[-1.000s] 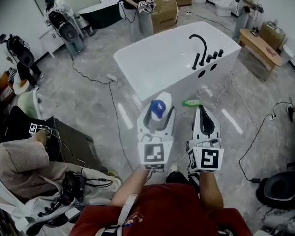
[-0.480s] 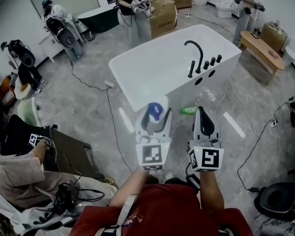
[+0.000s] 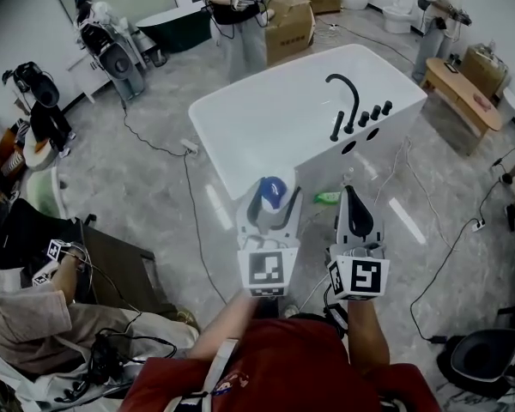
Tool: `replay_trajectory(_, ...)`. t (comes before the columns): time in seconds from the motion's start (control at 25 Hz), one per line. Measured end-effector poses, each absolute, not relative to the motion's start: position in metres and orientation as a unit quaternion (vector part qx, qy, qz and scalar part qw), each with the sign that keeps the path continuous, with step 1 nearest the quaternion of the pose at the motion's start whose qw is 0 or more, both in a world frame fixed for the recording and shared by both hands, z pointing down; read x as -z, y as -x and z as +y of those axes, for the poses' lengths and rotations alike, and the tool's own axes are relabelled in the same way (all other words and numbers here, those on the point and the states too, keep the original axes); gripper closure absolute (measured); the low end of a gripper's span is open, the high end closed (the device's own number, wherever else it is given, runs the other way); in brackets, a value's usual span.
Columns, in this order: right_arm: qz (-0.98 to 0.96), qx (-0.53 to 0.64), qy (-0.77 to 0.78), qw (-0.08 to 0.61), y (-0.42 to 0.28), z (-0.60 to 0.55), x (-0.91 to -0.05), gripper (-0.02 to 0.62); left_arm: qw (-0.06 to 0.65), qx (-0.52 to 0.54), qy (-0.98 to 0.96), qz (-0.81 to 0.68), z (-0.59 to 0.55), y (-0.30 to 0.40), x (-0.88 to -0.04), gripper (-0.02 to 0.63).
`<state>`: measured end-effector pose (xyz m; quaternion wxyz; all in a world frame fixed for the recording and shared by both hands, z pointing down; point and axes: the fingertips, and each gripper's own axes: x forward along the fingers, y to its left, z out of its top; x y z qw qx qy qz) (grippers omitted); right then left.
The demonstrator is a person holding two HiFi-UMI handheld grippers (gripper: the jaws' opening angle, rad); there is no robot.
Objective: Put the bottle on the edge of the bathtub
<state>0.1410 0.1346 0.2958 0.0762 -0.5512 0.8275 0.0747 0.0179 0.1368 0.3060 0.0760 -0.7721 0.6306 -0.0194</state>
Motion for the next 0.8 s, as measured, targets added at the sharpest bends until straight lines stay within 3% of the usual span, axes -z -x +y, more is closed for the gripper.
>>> replay_trajectory(0.8,0.825,-0.079,0.557,0.044,-0.064,-0.017,-0.302,0.583,0.057,0.018,0.783,0.619,-0.015,0.049,-0.321,0.334)
